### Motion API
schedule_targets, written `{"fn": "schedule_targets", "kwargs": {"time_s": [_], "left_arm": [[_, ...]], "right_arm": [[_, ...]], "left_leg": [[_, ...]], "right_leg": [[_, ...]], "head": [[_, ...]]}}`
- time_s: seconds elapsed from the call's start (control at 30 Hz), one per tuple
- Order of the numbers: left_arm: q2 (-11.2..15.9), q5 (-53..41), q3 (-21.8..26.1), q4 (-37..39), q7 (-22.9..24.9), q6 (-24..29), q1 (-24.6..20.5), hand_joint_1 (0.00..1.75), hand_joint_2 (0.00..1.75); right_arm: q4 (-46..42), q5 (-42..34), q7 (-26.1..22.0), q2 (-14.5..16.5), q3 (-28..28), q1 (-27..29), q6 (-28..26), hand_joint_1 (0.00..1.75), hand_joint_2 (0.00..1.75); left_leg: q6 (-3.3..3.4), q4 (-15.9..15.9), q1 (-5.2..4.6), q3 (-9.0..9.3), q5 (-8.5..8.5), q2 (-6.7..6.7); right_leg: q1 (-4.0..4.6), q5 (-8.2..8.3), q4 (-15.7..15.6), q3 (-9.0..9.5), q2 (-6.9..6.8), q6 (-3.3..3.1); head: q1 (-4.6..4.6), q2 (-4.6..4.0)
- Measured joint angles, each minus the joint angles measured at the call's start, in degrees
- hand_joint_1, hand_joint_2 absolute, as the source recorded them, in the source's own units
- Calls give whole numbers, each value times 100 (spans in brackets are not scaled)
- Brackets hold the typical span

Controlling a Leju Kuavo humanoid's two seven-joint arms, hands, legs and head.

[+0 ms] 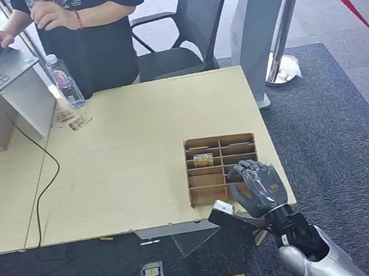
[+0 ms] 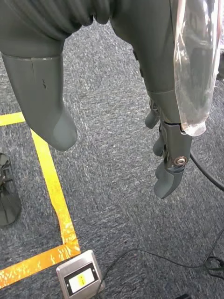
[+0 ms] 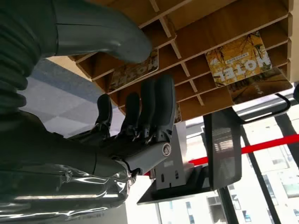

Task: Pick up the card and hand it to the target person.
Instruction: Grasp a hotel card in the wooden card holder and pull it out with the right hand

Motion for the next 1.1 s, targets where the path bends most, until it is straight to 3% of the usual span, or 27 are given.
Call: {"fn": "schedule_targets", "kwargs": {"time_s": [0.33, 1.1], "left_arm": [[-5, -5, 0, 0, 20, 0, 2, 0, 175], [-33, -37, -2, -1, 58, -47, 8, 0, 175]], "right_arm": [[115, 7, 4, 0, 7, -45, -35, 103, 175], [183, 55, -24, 0, -46, -129, -81, 96, 175]], "left_leg": [[0, 0, 0, 0, 0, 0], [0, 0, 0, 0, 0, 0]], "right_leg": [[0, 0, 0, 0, 0, 0], [0, 0, 0, 0, 0, 0]], "head": [[0, 0], [0, 0]]}}
